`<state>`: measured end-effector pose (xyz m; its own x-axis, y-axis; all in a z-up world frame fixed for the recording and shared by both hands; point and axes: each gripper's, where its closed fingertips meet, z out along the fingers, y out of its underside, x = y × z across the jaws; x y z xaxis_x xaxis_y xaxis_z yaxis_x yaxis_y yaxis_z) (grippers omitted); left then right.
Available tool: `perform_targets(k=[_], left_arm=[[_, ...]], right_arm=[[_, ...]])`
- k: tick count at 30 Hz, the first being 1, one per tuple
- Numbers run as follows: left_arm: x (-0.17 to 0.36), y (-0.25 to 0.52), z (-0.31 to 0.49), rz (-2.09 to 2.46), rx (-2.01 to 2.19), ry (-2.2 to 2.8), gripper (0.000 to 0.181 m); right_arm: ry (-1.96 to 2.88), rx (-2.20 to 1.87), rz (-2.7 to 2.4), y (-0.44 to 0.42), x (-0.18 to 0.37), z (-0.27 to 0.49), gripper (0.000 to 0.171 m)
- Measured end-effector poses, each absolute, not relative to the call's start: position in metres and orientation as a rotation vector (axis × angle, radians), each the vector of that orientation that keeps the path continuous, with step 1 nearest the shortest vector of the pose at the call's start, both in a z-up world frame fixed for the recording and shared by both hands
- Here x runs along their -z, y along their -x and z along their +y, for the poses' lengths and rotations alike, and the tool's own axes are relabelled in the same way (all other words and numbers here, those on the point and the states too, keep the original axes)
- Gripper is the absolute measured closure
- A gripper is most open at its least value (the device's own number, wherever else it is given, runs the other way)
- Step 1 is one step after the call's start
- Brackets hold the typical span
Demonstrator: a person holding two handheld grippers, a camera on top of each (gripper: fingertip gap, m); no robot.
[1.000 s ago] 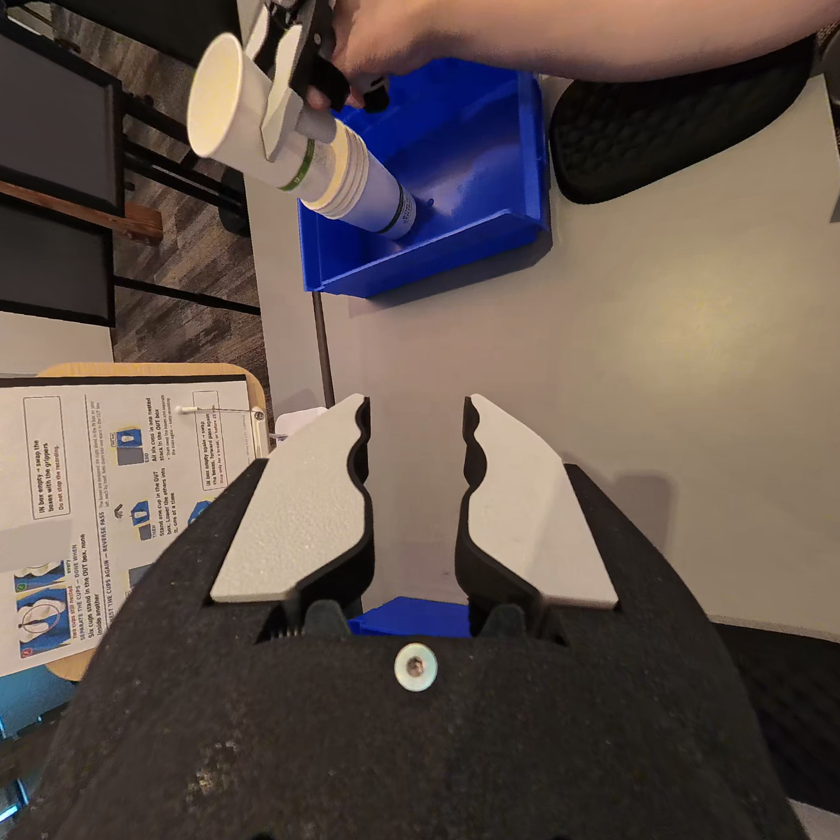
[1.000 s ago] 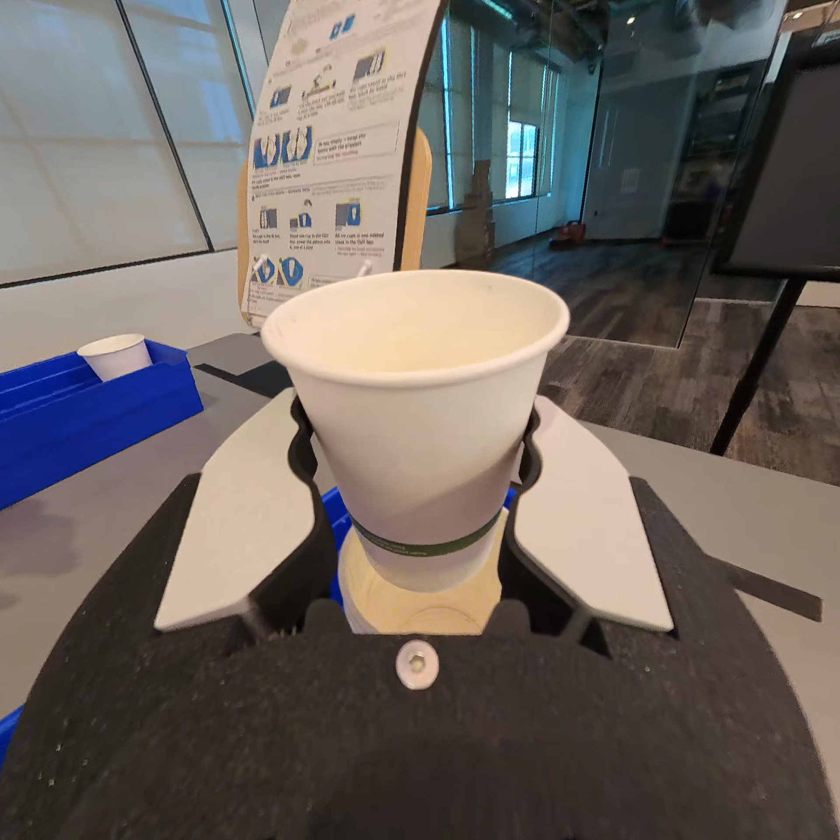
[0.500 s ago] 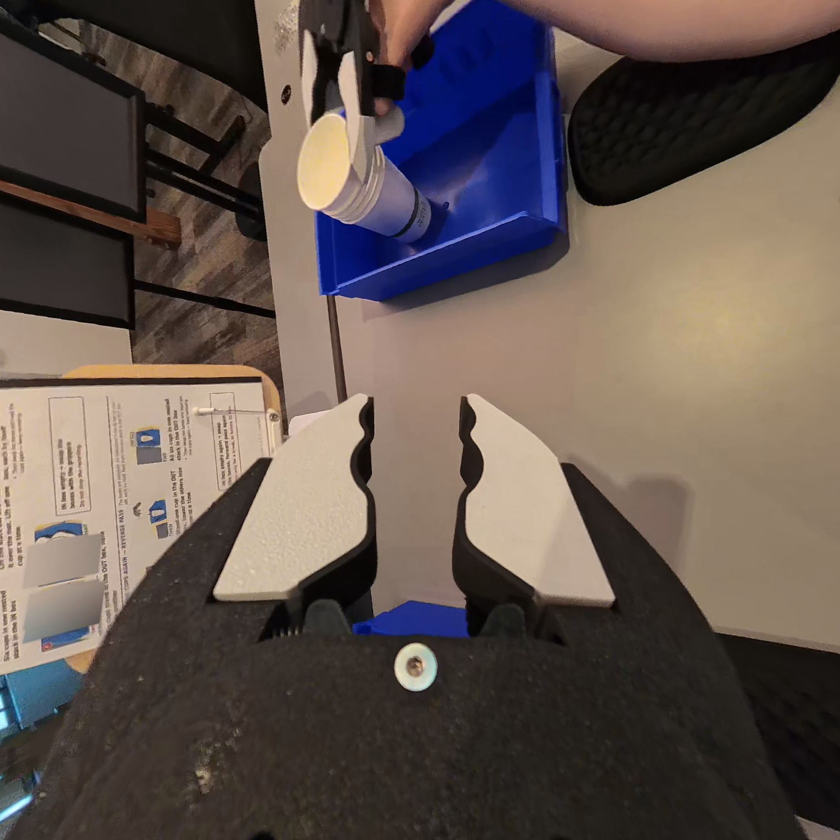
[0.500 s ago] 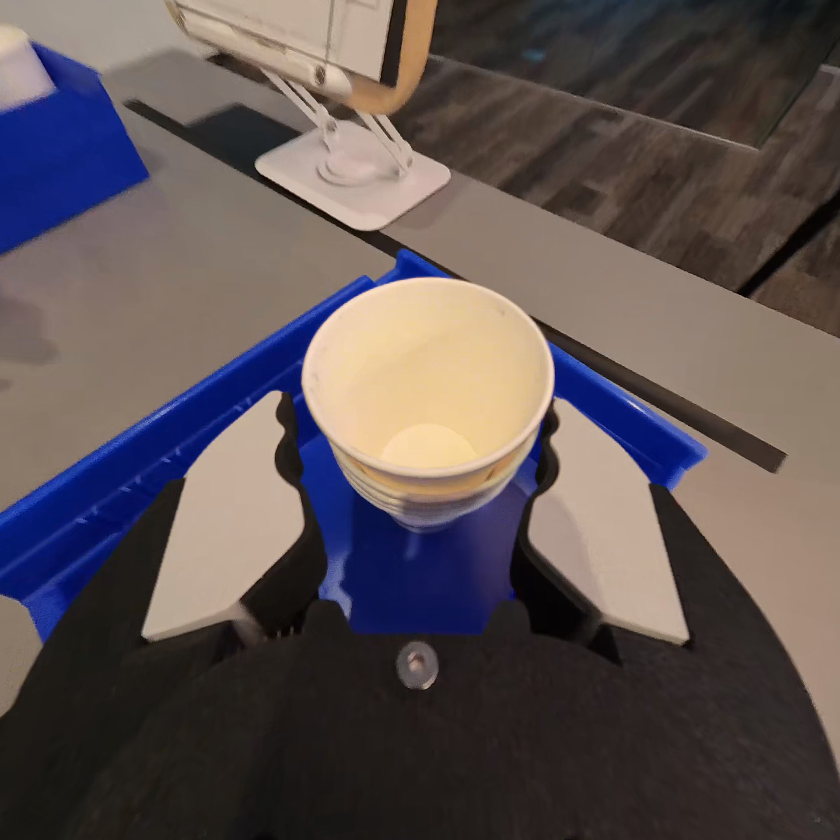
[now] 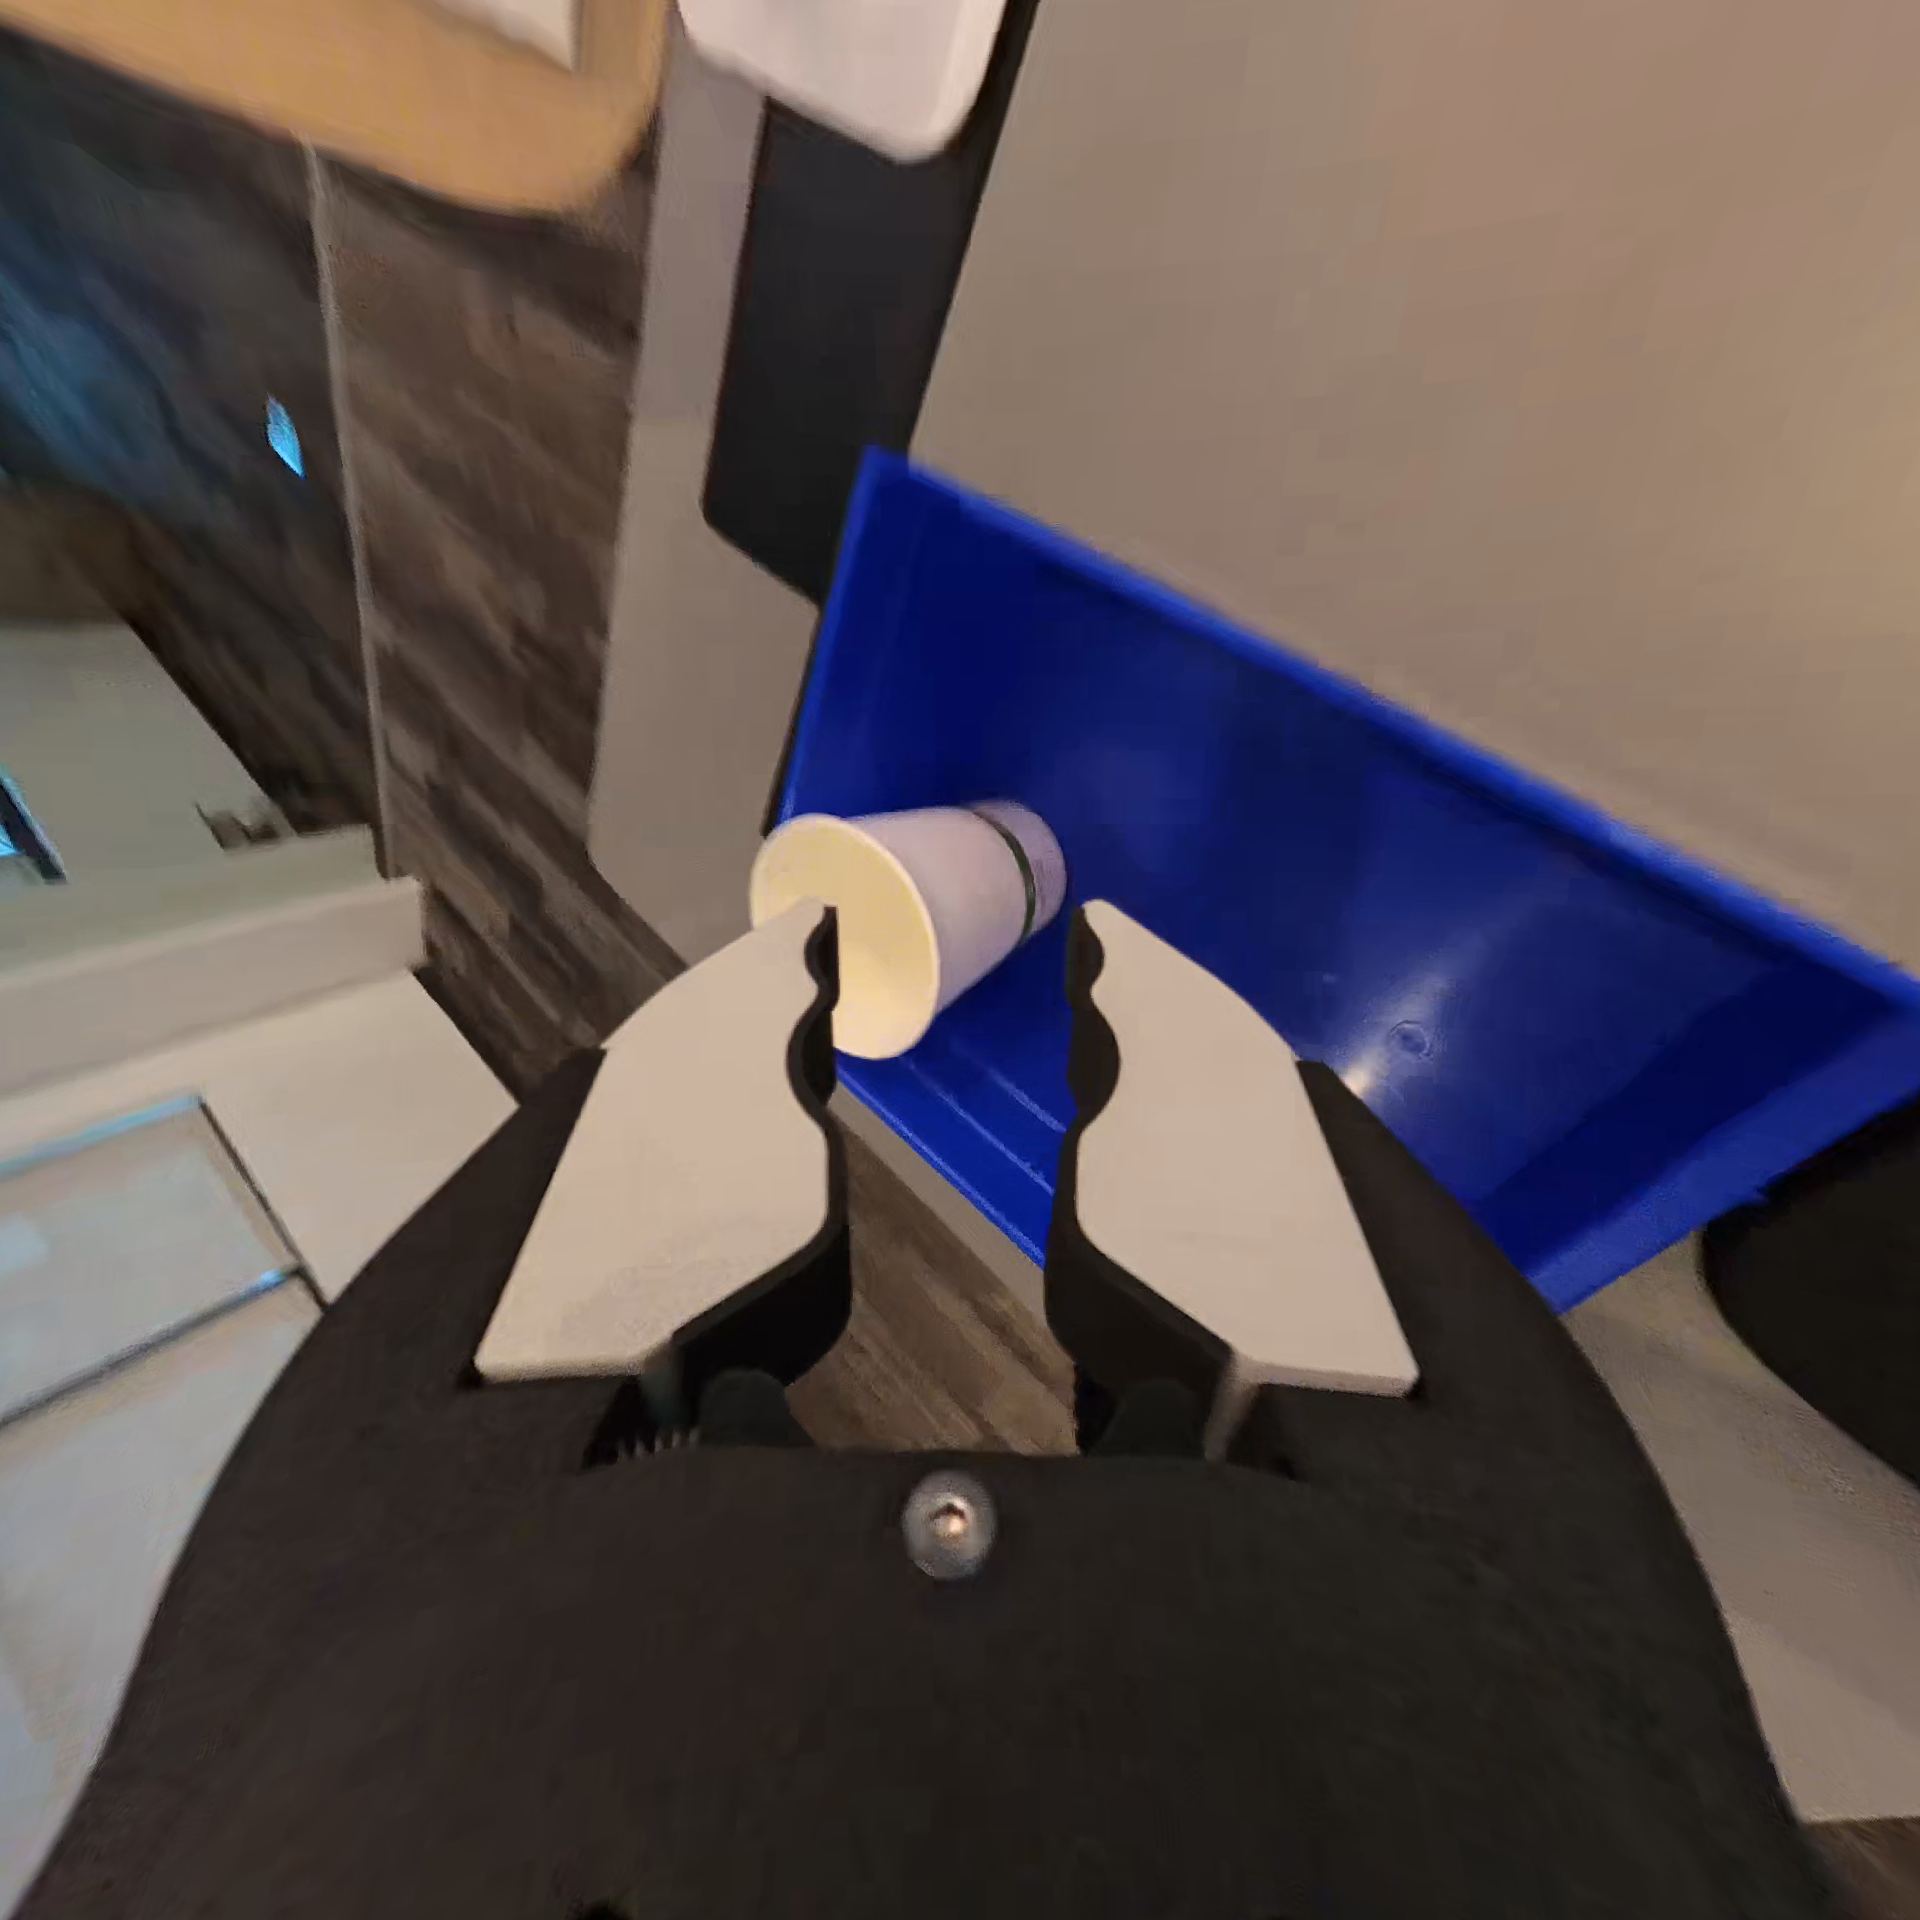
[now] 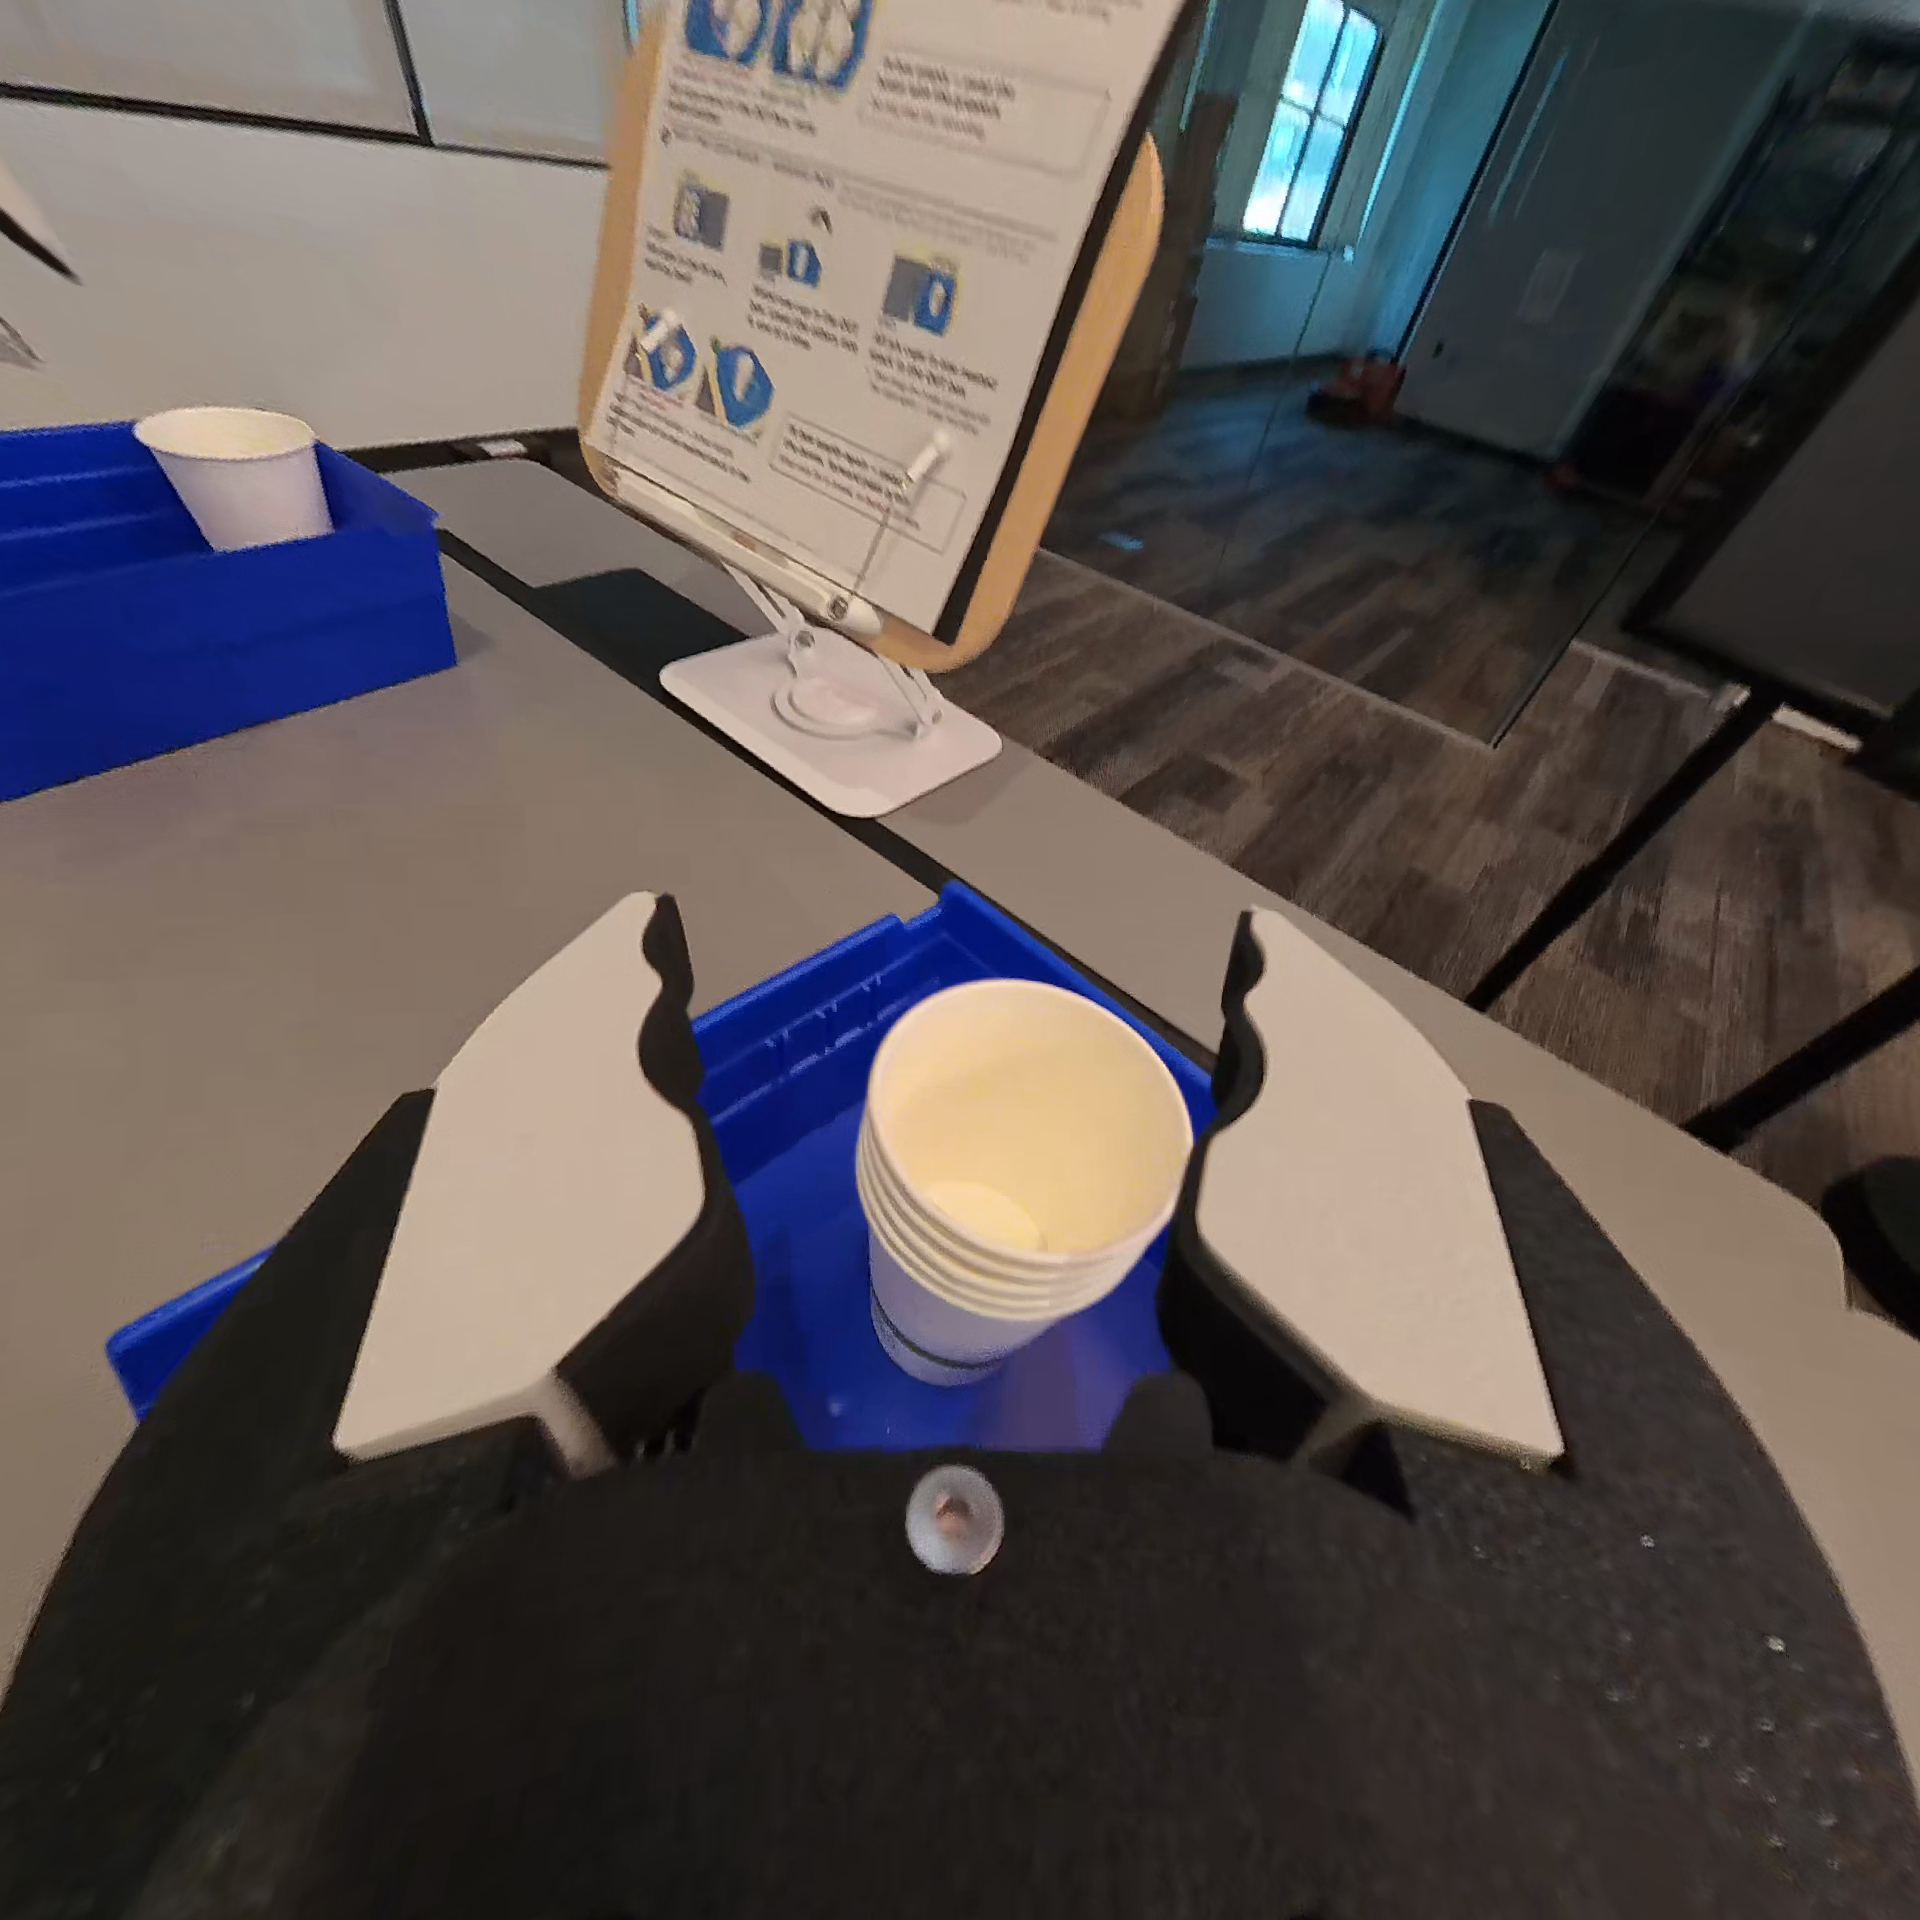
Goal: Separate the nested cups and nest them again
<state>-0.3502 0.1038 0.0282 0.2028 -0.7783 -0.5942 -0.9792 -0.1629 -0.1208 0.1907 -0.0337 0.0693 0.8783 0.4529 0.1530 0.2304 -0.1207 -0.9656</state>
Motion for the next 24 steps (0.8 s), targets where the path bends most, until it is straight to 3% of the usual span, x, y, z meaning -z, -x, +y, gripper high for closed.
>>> perform_targets(k=[7,16,20,24], left_arm=[[0.034,0.407,0.146,1.529,-0.618,2.245,0.140],[0.068,0.417,0.167,1.463,-0.570,2.357,0.146],[0.075,0.415,0.163,1.473,-0.500,2.390,0.170],[0.077,0.415,0.151,1.491,-0.424,2.435,0.179]], right_arm=[[1.607,-0.288,-0.599,-0.171,-0.082,-0.041,0.077],[1.603,-0.315,-0.592,-0.172,-0.080,-0.040,0.078],[1.609,-0.322,-0.602,-0.170,-0.079,-0.037,0.079],[1.616,-0.320,-0.619,-0.166,-0.076,-0.036,0.079]])
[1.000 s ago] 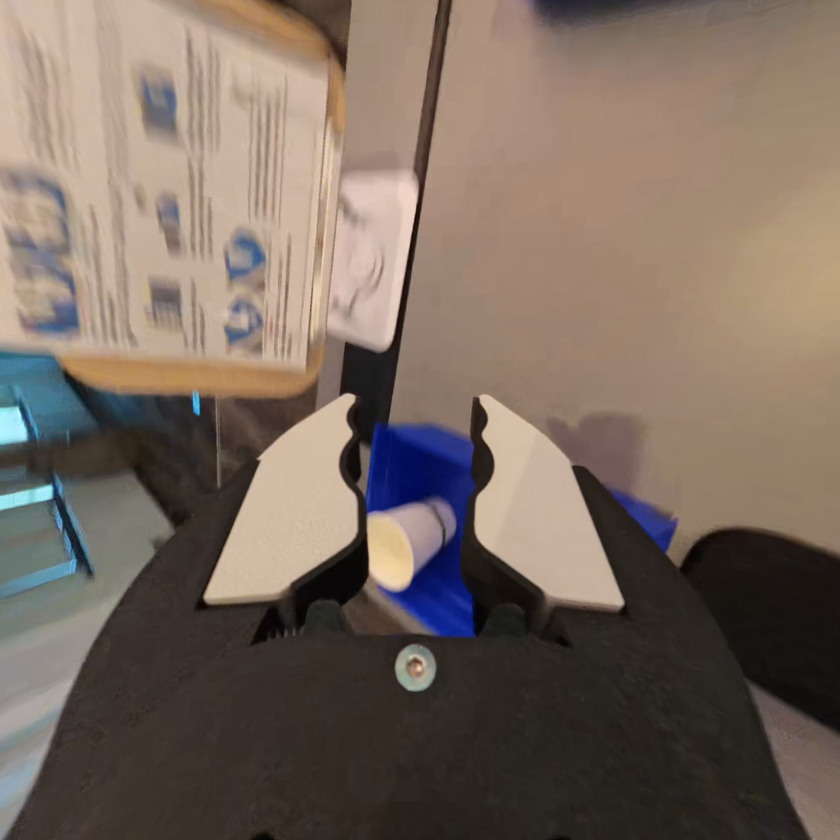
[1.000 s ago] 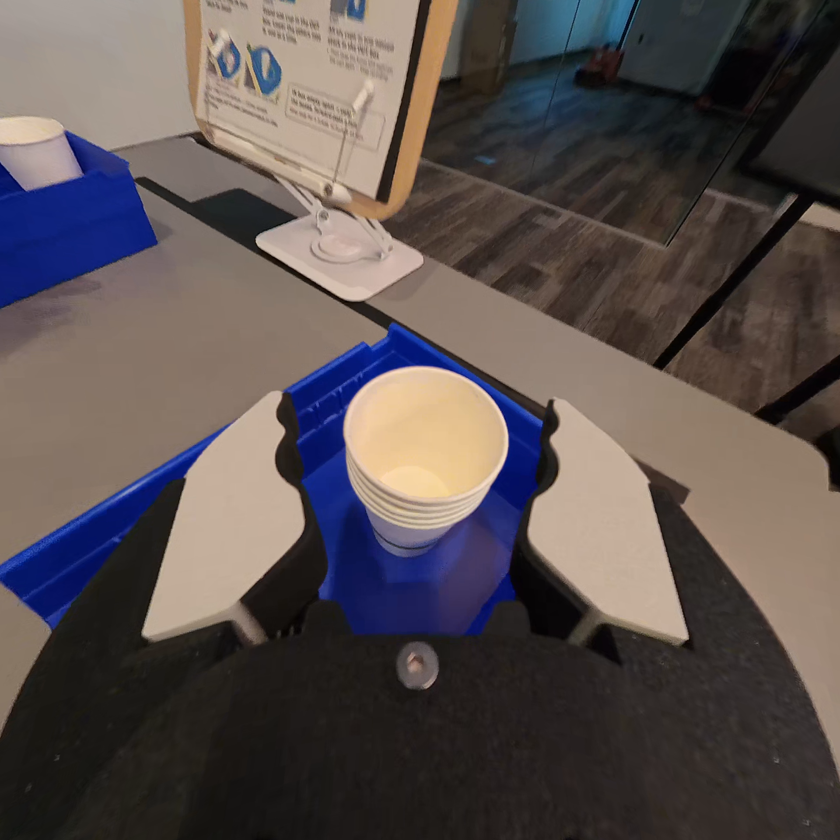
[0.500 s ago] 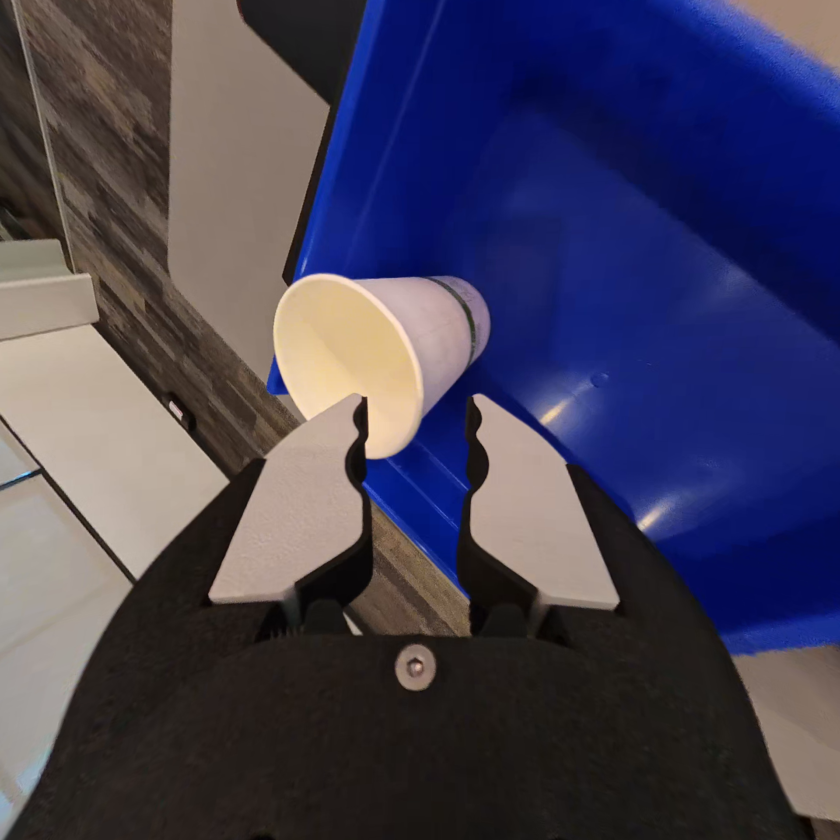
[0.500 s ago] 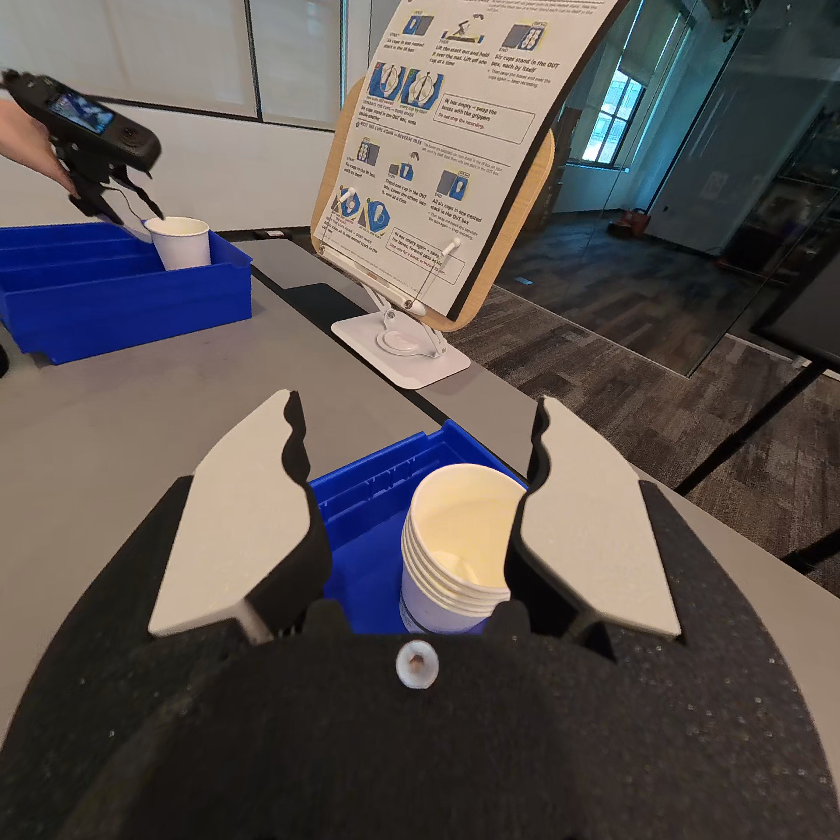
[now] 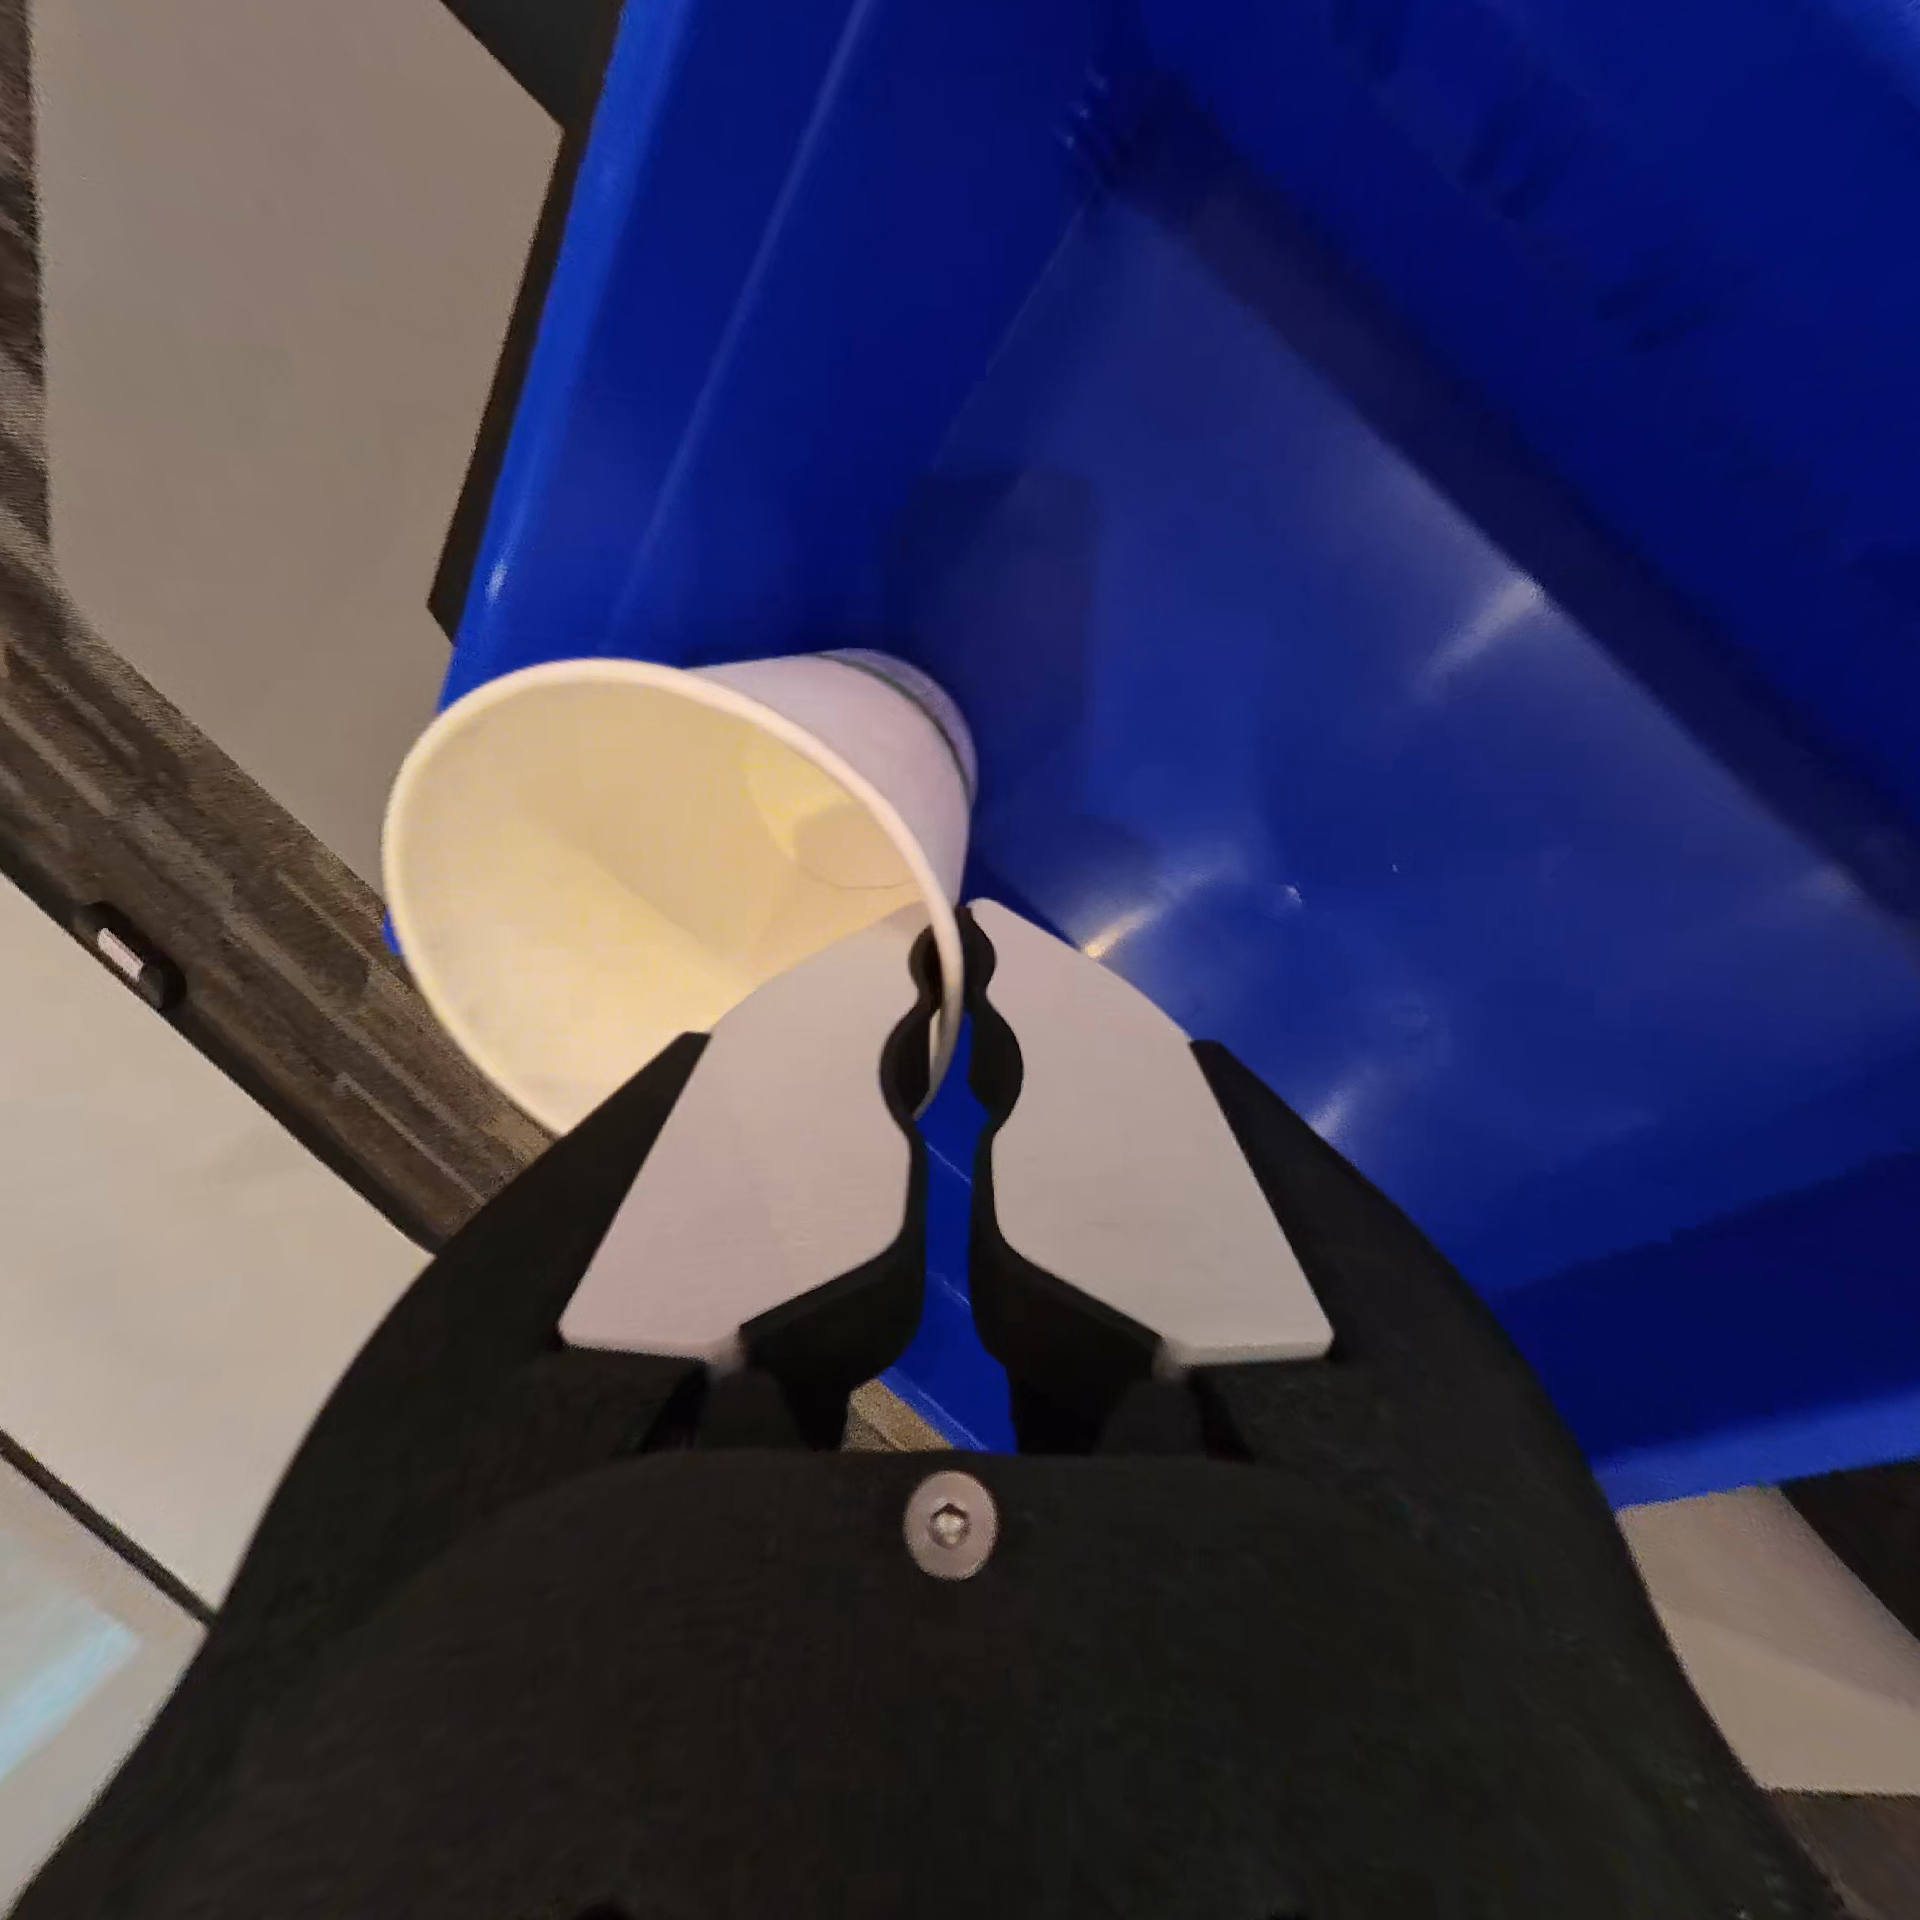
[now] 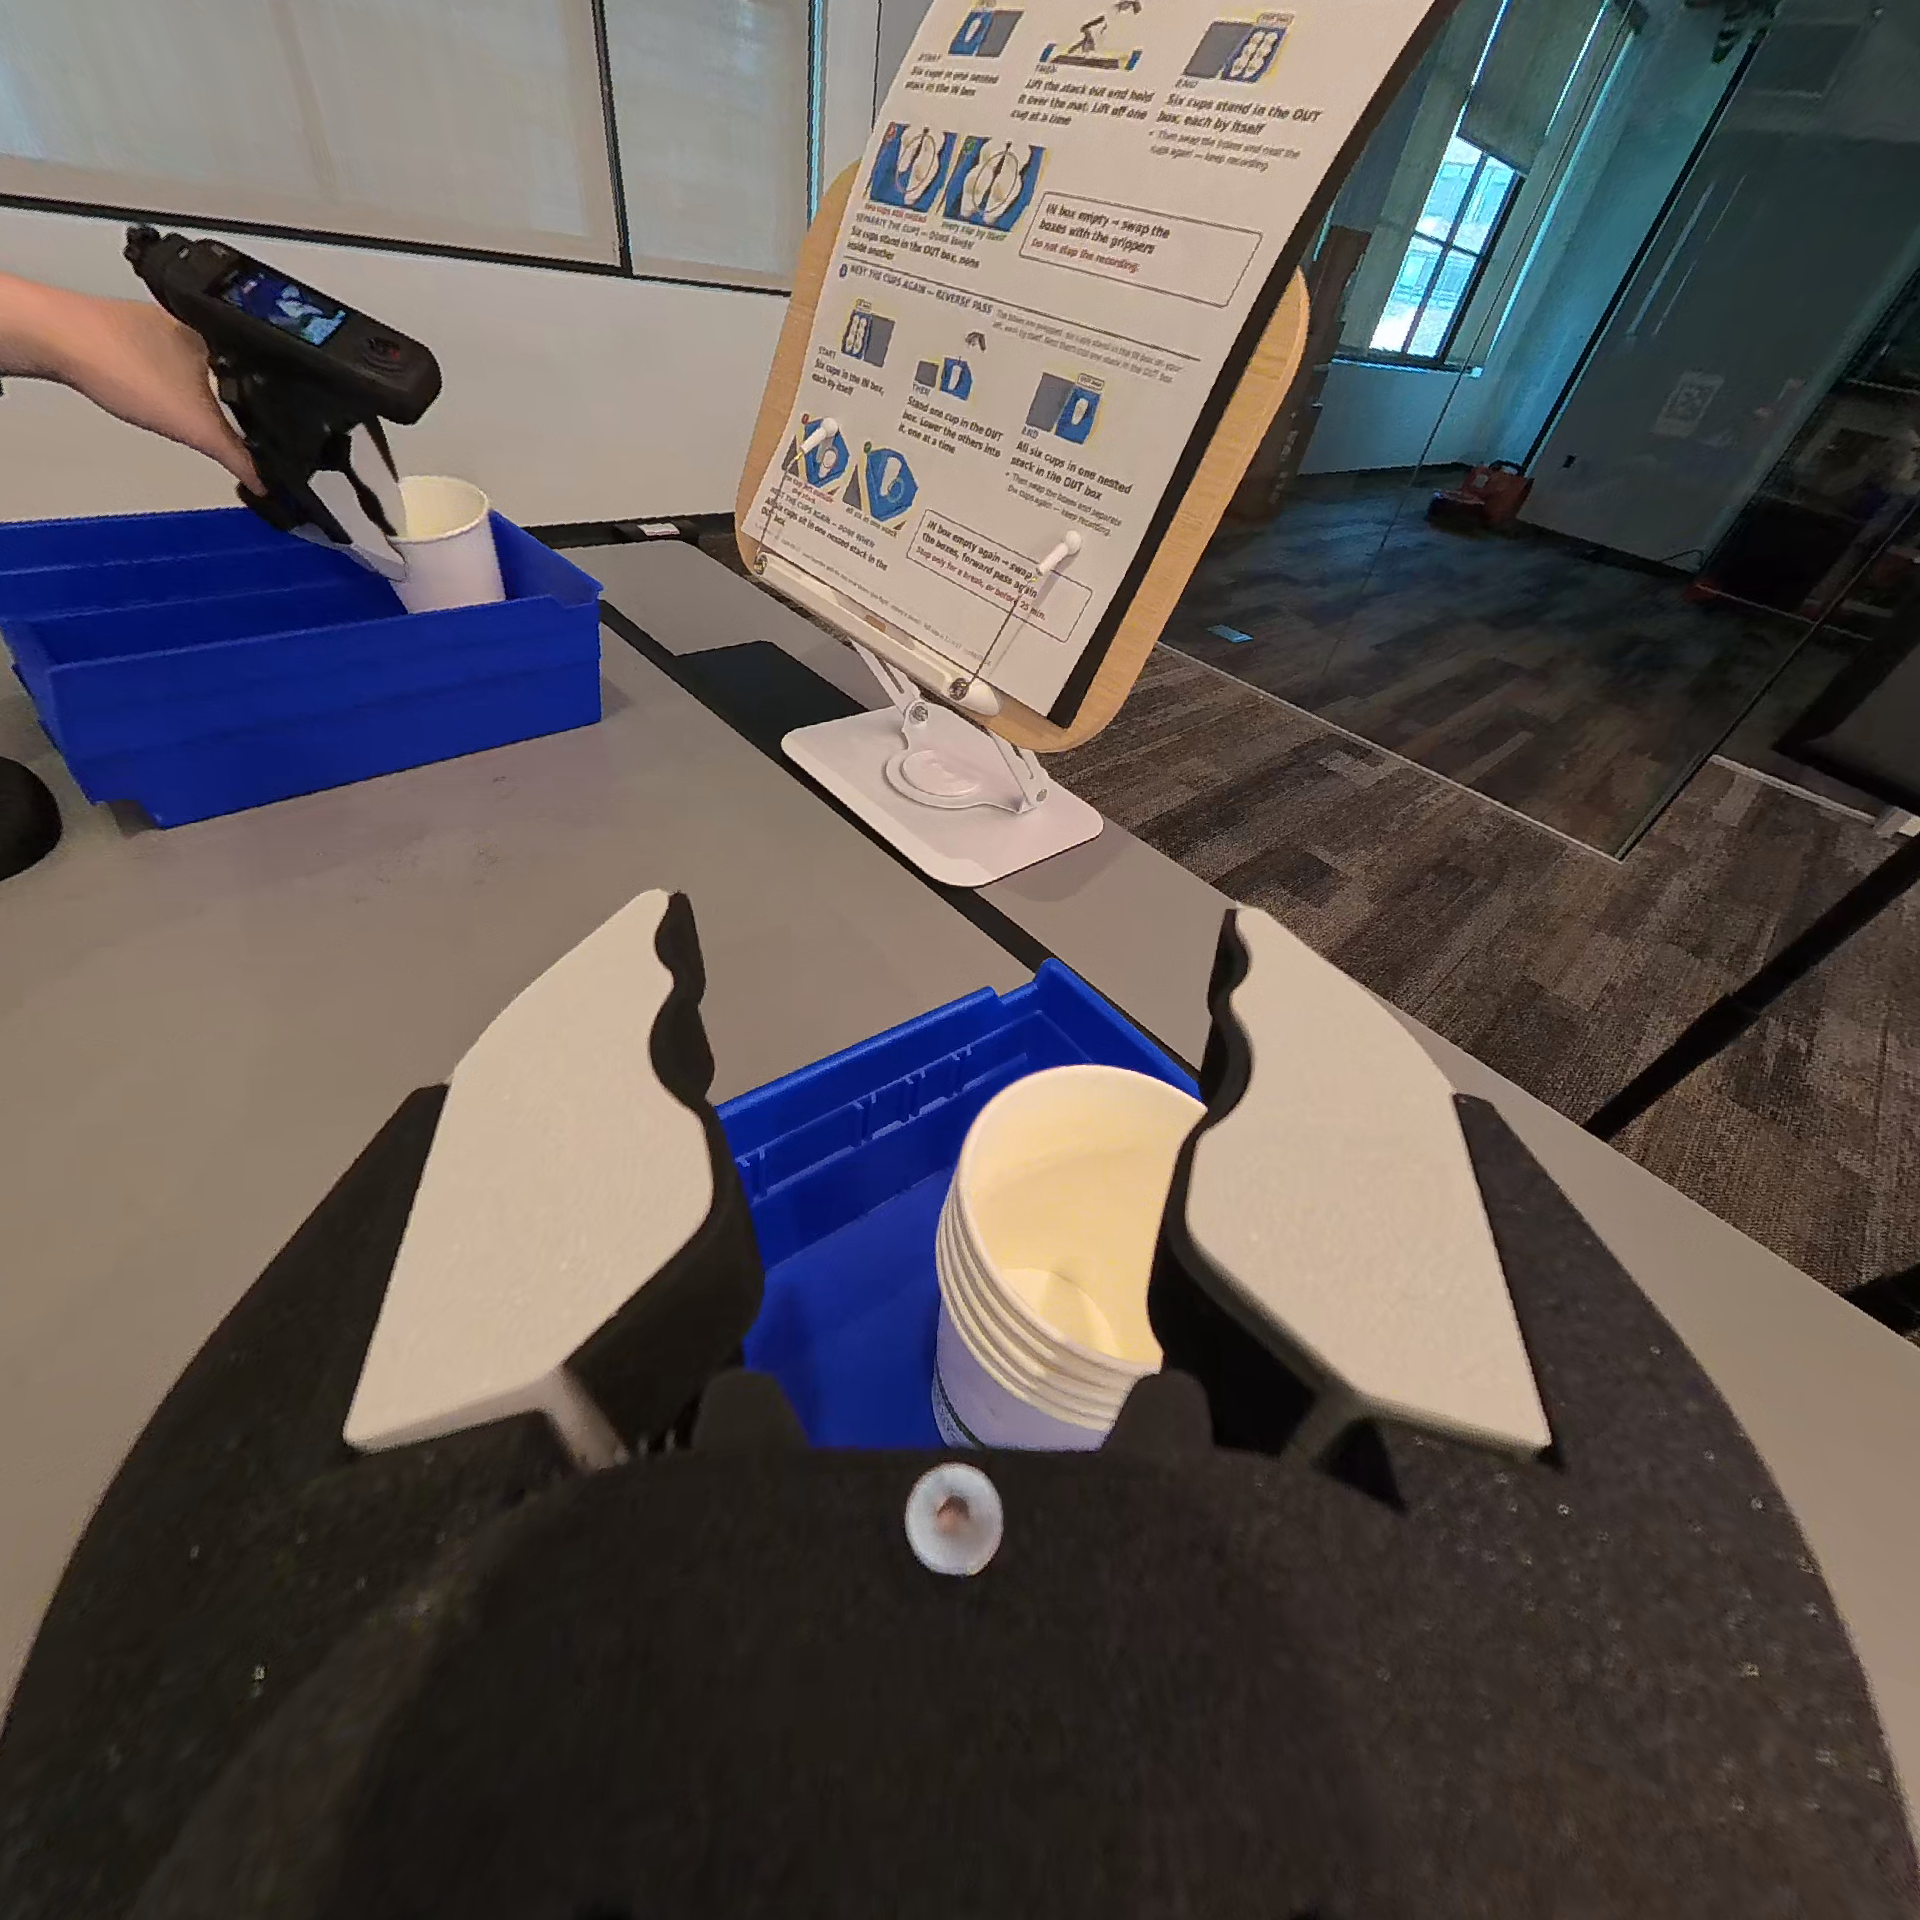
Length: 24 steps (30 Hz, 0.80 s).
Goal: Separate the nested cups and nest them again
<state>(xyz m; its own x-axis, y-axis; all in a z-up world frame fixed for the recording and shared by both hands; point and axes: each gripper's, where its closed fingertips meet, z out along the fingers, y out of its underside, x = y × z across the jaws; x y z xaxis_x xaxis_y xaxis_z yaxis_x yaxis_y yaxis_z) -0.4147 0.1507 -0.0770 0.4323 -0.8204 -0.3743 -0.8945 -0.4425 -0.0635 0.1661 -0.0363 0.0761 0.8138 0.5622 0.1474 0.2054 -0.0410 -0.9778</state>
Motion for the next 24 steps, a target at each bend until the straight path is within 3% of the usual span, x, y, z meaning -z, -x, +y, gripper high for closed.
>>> perform_targets(k=[8,14,19,24], left_arm=[[0.005,0.385,0.109,1.619,-0.308,2.252,0.181],[-0.062,0.279,0.001,2.043,-0.109,1.851,0.181],[-0.069,0.195,-0.097,2.379,0.017,1.490,0.181],[-0.058,0.156,-0.143,2.535,0.087,1.304,0.181]], right_arm=[[1.564,-0.368,-0.673,-0.145,-0.090,-0.045,0.081],[1.423,-0.632,-0.865,-0.058,-0.115,-0.067,0.085],[1.346,-0.991,-1.148,0.039,-0.101,-0.101,0.077],[1.368,-1.127,-1.294,0.094,-0.073,-0.114,0.069]])
